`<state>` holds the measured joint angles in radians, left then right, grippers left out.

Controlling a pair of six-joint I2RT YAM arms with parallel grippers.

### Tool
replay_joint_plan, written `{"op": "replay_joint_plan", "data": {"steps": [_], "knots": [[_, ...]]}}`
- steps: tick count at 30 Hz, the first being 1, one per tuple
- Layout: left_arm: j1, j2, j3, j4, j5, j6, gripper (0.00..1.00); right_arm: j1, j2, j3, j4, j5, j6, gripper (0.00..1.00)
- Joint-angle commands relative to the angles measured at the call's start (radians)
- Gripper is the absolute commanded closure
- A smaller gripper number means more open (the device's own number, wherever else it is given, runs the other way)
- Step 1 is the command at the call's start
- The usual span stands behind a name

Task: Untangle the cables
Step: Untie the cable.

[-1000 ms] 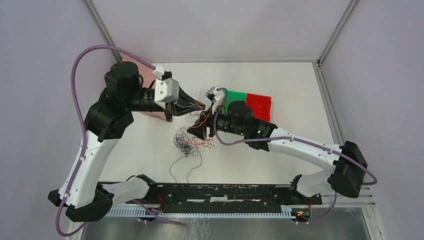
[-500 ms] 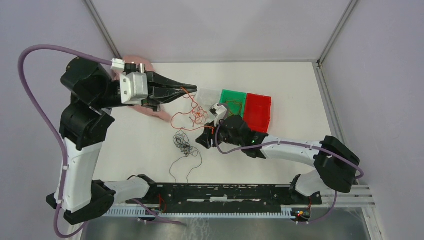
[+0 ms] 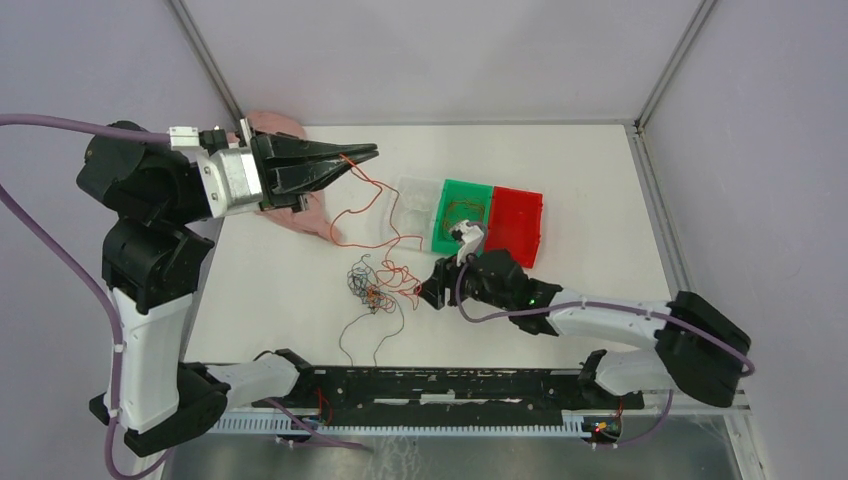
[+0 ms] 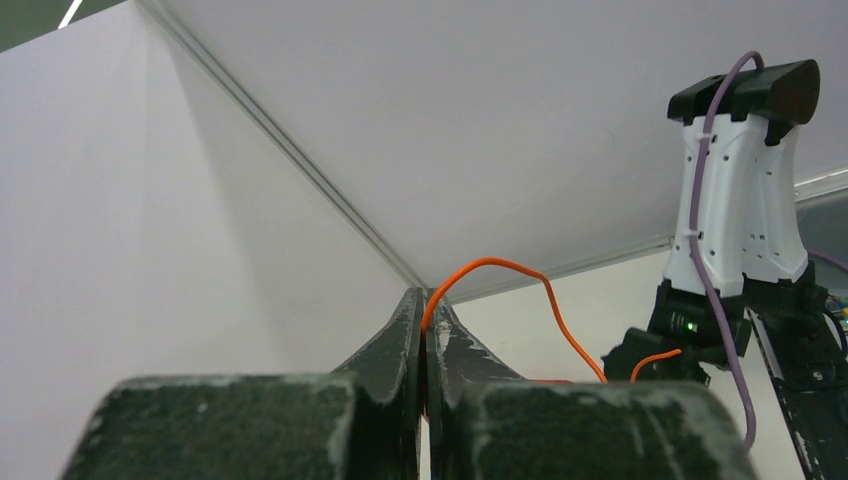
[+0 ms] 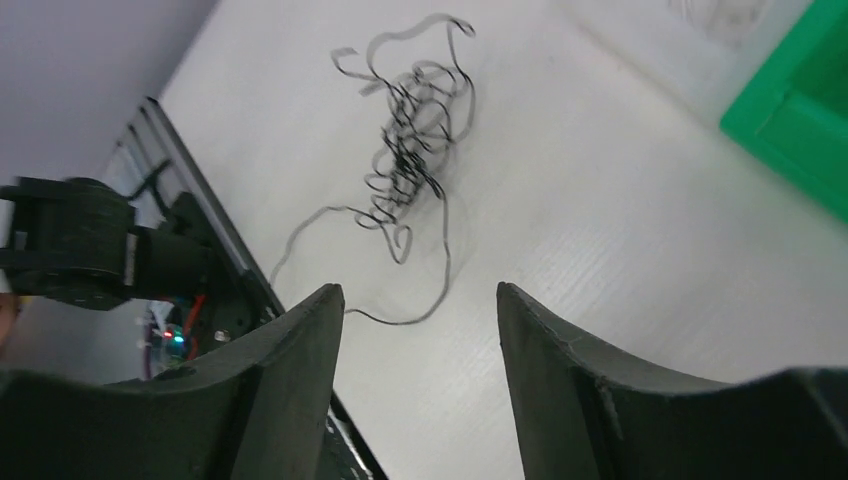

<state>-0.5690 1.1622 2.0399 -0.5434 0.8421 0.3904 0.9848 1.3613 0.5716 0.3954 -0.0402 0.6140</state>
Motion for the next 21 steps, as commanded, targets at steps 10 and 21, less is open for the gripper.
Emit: {"op": "replay_joint_plan", "data": {"steps": [10, 21], "knots": [[-0.002, -0.013, -0.03, 0.013, 0.02, -0.014, 0.97, -0.003, -0.331, 0.175, -0.02, -0.086, -0.005, 0.3], [-0.002, -0.01, -0.021, 0.013, 0.022, -0.01, 0.97, -0.002, -0.278, 0.263, -0.019, -0.147, 0.019, 0.32]]}}
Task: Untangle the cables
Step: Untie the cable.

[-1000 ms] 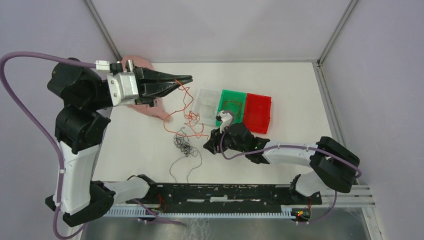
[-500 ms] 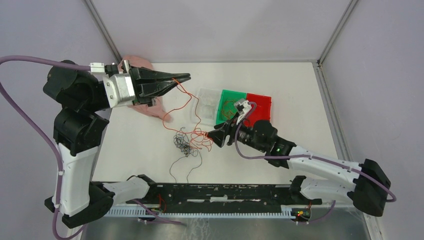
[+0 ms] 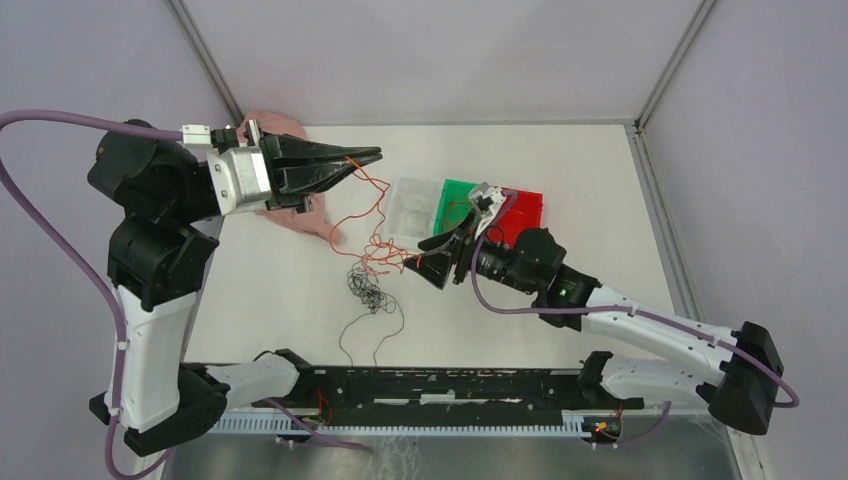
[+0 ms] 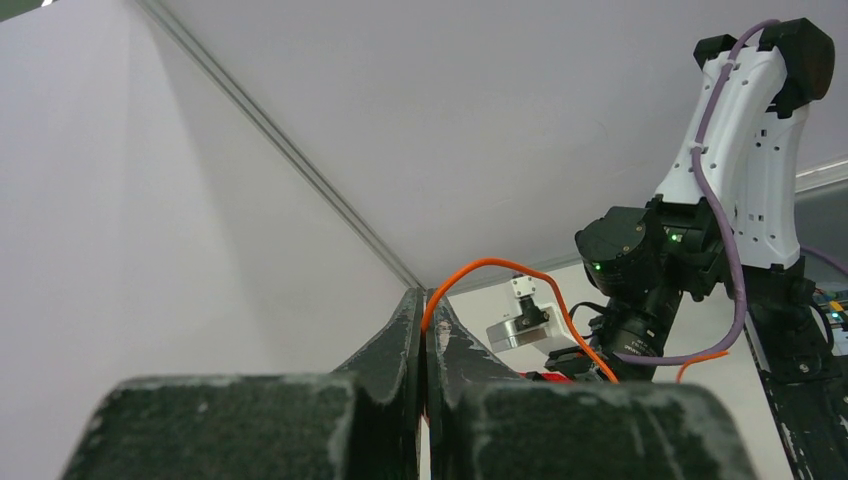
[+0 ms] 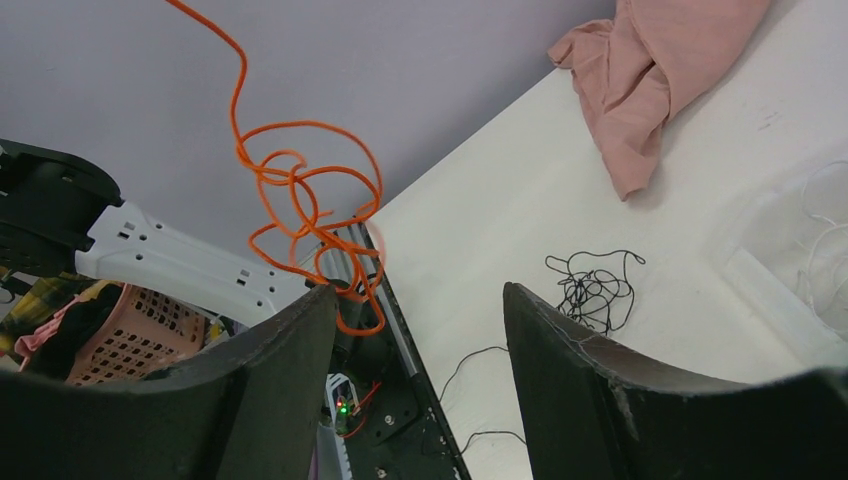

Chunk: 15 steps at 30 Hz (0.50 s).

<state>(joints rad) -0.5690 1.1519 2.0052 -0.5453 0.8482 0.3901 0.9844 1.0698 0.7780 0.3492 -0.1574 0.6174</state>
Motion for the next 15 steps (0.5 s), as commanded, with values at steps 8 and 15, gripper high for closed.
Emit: {"op": "replay_joint_plan", "data": {"steps": [8, 15], "knots": [[-0.002, 0.004, 0.019, 0.015, 0.015, -0.008, 0.97, -0.001, 0.029, 0.077, 0.036, -0.057, 0.034, 0.34], [-0.002, 0.01, 0.017, 0.024, 0.018, -0.015, 0.97, 0.005, 0.067, 0.086, 0.088, -0.086, 0.071, 0.33]]}}
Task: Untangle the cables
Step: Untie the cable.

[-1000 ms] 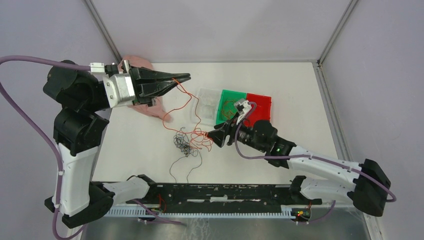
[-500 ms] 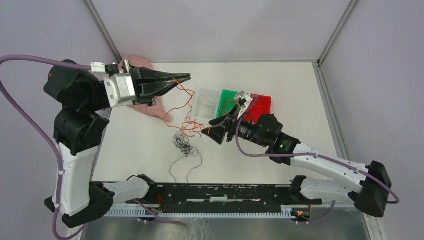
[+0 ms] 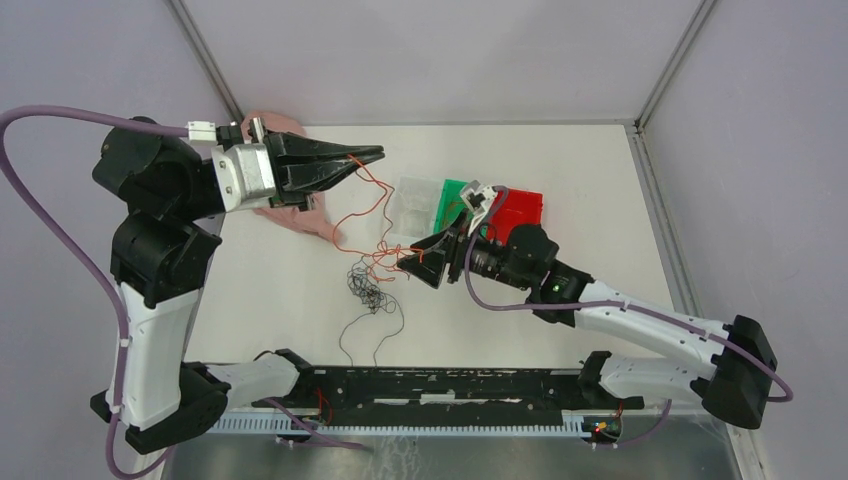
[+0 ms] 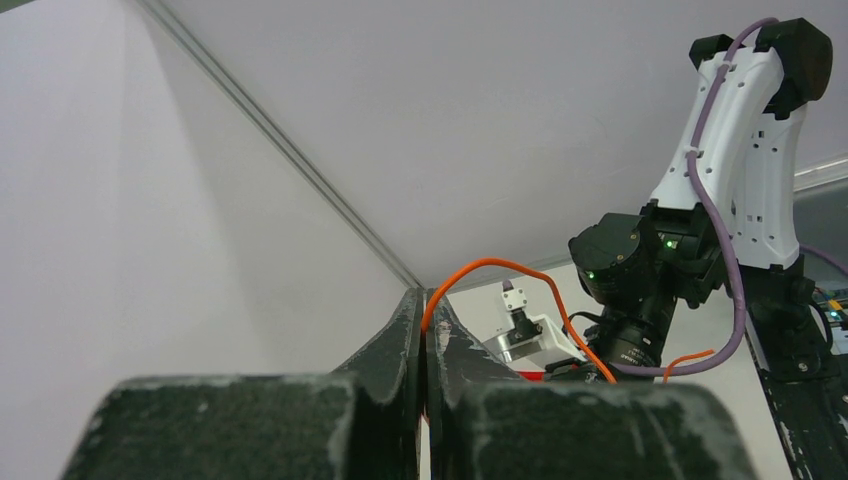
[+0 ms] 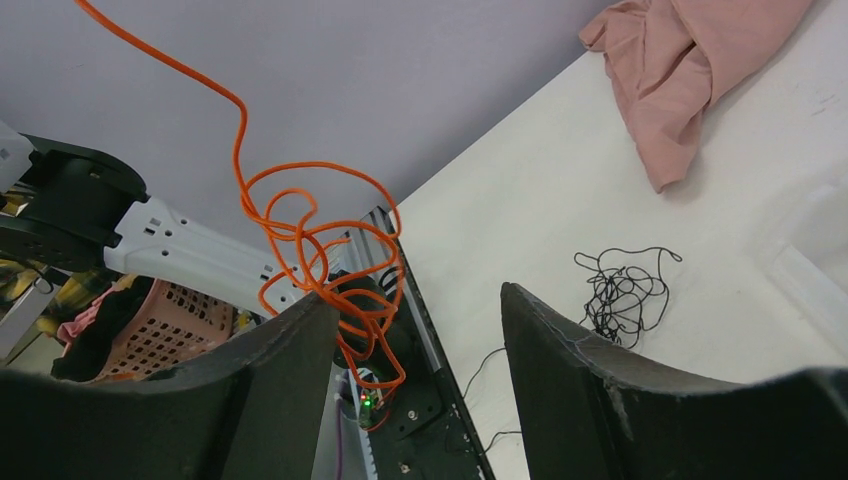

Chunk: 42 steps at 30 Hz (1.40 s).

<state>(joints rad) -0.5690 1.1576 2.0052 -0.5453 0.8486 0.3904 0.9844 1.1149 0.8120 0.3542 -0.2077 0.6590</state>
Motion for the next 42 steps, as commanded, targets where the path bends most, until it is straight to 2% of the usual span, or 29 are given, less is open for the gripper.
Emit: {"op": "replay_joint_plan", "data": {"steps": [1, 5, 10, 20, 27, 33, 38, 42], "knots": [[-0.001, 0.004, 0.017, 0.027, 0.018, -0.018, 0.97, 0.009, 0.03, 0.058, 0.082, -0.034, 0.028, 0.33], [-0.002, 0.007, 0.017, 0.047, 0.022, -0.048, 0.97, 0.022, 0.052, 0.089, 0.056, 0.015, -0.004, 0.34], [-0.002, 0.011, 0.033, 0.049, 0.031, -0.077, 0.97, 0.024, 0.06, 0.111, 0.033, 0.112, -0.044, 0.4], [-0.002, 0.027, 0.044, 0.108, 0.058, -0.186, 0.97, 0.047, 0.133, 0.151, 0.06, 0.172, -0.067, 0.38], [-0.002, 0.042, 0.068, 0.122, 0.069, -0.219, 0.97, 0.078, 0.19, 0.136, 0.153, 0.213, -0.044, 0.58], [-0.002, 0.034, 0.074, 0.121, 0.061, -0.211, 0.97, 0.077, 0.163, 0.081, 0.179, 0.253, -0.051, 0.8], [-0.002, 0.026, 0.075, 0.102, 0.039, -0.151, 0.97, 0.078, 0.145, 0.037, 0.169, 0.251, -0.048, 0.91], [-0.002, 0.03, 0.099, 0.093, 0.006, -0.07, 0.97, 0.078, 0.126, -0.026, 0.154, 0.277, -0.049, 0.94]]}}
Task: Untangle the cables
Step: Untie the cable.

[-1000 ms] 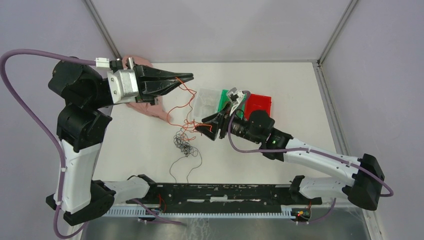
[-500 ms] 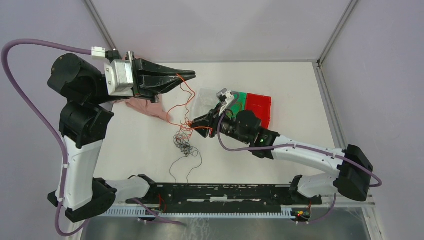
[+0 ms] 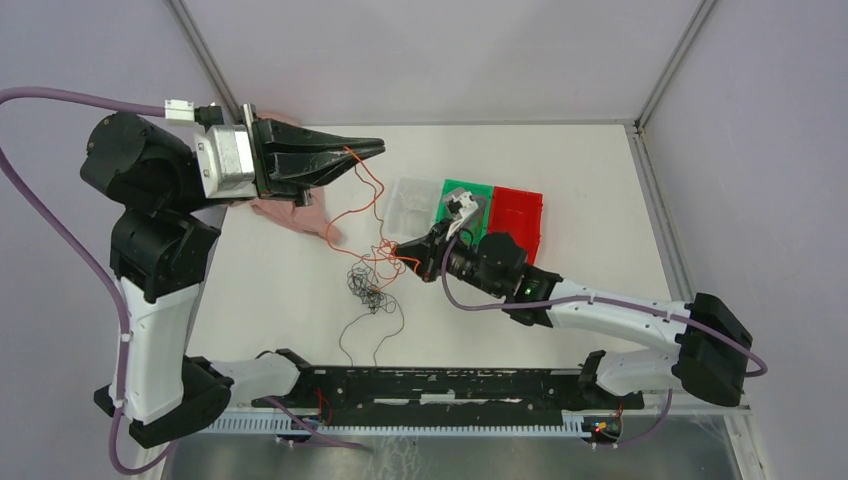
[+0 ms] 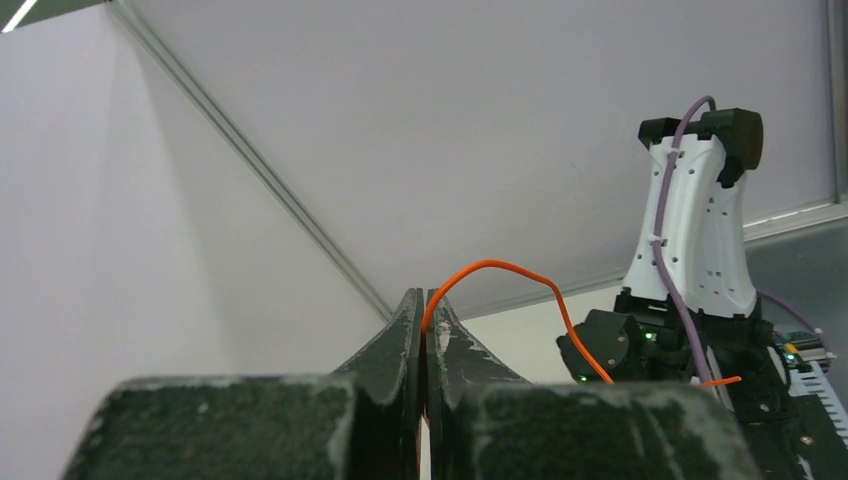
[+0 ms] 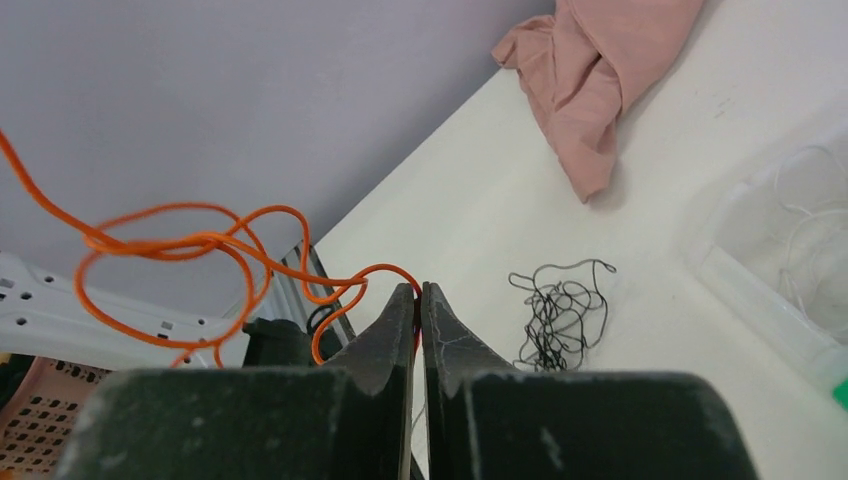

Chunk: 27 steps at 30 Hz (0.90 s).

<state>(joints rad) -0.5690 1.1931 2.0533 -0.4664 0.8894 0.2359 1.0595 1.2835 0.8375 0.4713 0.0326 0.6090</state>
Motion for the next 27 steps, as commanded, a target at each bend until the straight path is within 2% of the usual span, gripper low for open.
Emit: {"op": "replay_joint_plan", "data": {"steps": [1, 15, 18, 20, 22, 25, 27], "knots": [[-0.002, -0.001, 0.064, 0.006, -0.041, 0.1, 0.97, 0.003, -0.046, -0.075, 0.035, 0.045, 0.002, 0.94], [-0.001, 0.016, 0.146, 0.01, -0.1, 0.259, 0.97, 0.002, -0.155, -0.323, -0.007, 0.16, 0.017, 0.92], [-0.002, 0.014, 0.139, 0.057, -0.165, 0.347, 0.97, 0.002, -0.162, -0.356, -0.042, 0.195, 0.005, 0.92], [-0.002, 0.001, 0.11, 0.144, -0.244, 0.387, 0.97, 0.002, -0.16, -0.377, -0.053, 0.204, 0.001, 0.91], [-0.002, -0.001, 0.094, 0.249, -0.315, 0.437, 0.97, 0.002, -0.156, -0.4, -0.06, 0.209, 0.002, 0.88], [-0.002, 0.023, 0.137, 0.284, -0.366, 0.493, 0.97, 0.002, -0.165, -0.437, -0.051, 0.211, 0.01, 0.84], [-0.002, 0.033, 0.16, 0.304, -0.379, 0.456, 0.97, 0.003, -0.177, -0.454, -0.044, 0.209, 0.016, 0.73]]}}
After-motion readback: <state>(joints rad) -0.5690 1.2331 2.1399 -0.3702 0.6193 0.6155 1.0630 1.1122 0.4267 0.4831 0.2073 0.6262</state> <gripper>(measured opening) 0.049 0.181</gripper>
